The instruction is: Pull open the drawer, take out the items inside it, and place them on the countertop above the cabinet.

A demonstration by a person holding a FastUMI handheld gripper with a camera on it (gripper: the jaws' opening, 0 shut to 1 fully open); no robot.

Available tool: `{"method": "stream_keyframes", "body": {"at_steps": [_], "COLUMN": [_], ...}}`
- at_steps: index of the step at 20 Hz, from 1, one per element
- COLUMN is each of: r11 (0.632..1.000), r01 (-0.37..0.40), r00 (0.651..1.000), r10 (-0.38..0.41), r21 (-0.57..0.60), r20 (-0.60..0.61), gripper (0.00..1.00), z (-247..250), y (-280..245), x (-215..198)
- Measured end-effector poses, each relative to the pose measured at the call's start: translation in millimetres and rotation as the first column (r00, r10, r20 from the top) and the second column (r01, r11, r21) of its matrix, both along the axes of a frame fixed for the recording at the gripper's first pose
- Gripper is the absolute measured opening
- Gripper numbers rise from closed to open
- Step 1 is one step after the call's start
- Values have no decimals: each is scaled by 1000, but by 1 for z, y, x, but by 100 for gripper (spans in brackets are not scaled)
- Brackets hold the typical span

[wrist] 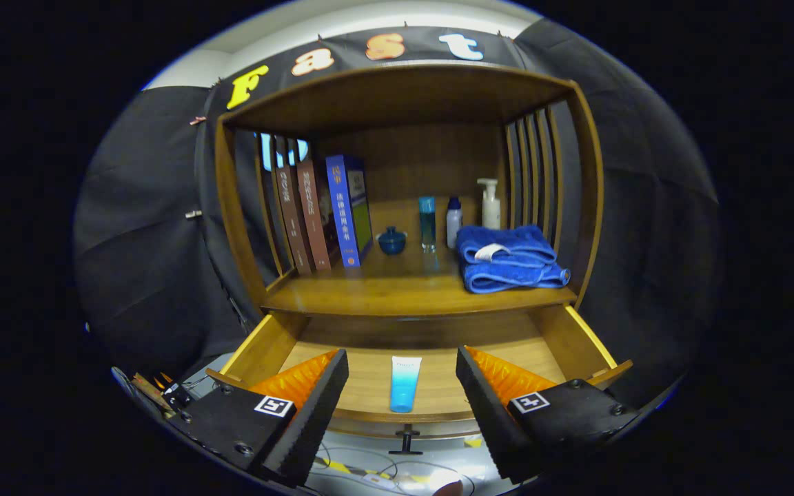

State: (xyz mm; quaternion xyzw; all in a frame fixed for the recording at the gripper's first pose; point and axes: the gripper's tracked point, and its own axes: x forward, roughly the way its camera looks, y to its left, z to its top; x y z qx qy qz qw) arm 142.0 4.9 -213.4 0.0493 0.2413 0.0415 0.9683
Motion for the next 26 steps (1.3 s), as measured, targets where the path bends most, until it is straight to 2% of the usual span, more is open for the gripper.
{"method": "stream_keyframes", "body": {"at_steps": [3,5,8,11,18,26], "r11": [1000,997,987,980,978,975], "r01": [-26,-69,-143,-182,-170,-170], "r00": [993,979,931,869,811,714], "r10": [24,60,110,119,68,21], "r21": [-12,-41,-70,-86,-123,-144], "r20": [-119,-193,-348,-481,-581,-699], "gripper": [99,98,98,98,95,95], "z": [-14,-28,-60,-101,-137,-177], "y": [3,8,18,23,16,9], "x": [23,39,46,51,65,67]}}
